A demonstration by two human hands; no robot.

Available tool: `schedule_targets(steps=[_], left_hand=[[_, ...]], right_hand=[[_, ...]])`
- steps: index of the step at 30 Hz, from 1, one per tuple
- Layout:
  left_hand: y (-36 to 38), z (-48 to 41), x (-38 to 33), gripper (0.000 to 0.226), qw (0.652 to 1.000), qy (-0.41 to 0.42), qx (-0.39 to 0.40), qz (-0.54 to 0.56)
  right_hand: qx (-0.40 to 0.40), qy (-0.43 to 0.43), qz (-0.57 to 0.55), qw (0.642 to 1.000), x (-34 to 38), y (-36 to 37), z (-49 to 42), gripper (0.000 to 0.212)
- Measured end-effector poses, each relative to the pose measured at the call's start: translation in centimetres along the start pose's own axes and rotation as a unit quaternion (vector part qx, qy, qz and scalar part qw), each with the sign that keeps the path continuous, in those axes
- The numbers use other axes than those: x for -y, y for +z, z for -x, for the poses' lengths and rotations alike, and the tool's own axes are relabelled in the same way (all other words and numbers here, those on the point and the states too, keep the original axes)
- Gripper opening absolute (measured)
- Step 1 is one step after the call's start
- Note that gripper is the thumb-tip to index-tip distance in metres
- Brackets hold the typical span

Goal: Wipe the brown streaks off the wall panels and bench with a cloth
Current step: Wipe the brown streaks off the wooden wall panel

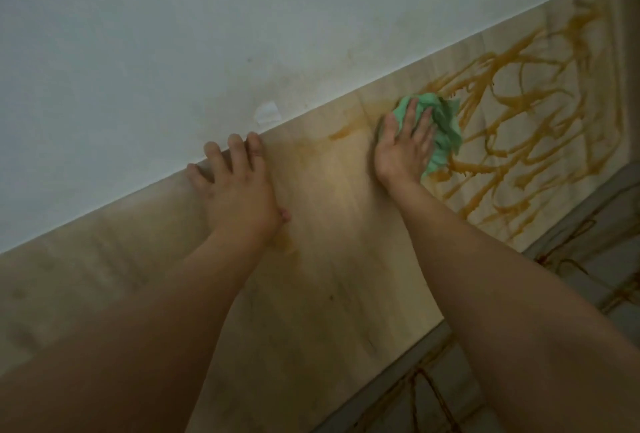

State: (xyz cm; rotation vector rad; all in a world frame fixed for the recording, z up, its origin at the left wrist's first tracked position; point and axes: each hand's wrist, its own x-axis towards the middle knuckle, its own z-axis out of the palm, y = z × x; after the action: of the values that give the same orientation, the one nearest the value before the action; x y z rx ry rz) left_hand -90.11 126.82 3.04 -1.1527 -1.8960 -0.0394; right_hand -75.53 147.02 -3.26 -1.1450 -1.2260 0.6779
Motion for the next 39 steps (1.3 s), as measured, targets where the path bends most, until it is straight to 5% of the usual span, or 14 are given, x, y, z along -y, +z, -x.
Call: schedule_targets(steps=[3,8,10,13,15,23,27,29,31,33,36,39], left_hand=[[0.0,0.1,-0.1,0.135,1.0,0.002,0.005,0.005],[0.2,0.1,0.0,0.136,1.0,0.002,0.005,0.017],[0.2,0.1,0.1,0.136,1.0,0.004,0.005,0.017],[0.1,0.0,0.2,0.135,1.0,0.006,0.009,0.018],[-0.2,-0.1,0.1,0.135,1.0,0.008,0.019,0.021],[-2.9,-0.3,2.1,0.123,0.996,0.054,0.075,0.015],[-3.5,0.1,5.4,0.076,0.996,0.07,0.047,0.032],[-3.1,0.8,6.0,0.069,0.998,0.056,0.026,0.029],[-2.5,0.8,6.3,0.066,0.997,0.066,0.01,0.024],[-2.2,0.2,6.8,0.062,0.996,0.08,-0.009,0.026],[-1.7,0.1,6.9,0.061,0.996,0.075,-0.018,0.037],[-0.8,0.3,6.8,0.065,0.996,0.072,-0.021,0.055]], right_hand=[[0.014,-0.098,0.029,0.995,0.4,0.9,2.4,0.063],[0.077,-0.359,0.123,0.922,1.0,2.0,7.6,0.061],[0.073,-0.335,0.151,0.927,1.2,1.2,6.2,0.058],[0.033,-0.114,0.077,0.99,0.1,0.0,2.7,0.056],[0.022,-0.044,0.044,0.998,-0.7,-0.4,2.4,0.057],[0.107,-0.245,0.092,0.959,-4.2,2.5,15.9,0.057],[0.149,-0.406,0.181,0.883,-6.0,3.7,22.0,0.057],[0.172,-0.502,0.195,0.825,-5.6,4.3,22.4,0.054],[0.169,-0.527,0.209,0.806,-3.7,4.6,20.6,0.054],[0.127,-0.462,0.209,0.852,-1.4,4.9,18.0,0.056],[0.058,-0.233,0.119,0.963,0.0,4.8,15.9,0.058],[0.041,-0.12,0.071,0.989,-2.4,5.6,18.8,0.059]])
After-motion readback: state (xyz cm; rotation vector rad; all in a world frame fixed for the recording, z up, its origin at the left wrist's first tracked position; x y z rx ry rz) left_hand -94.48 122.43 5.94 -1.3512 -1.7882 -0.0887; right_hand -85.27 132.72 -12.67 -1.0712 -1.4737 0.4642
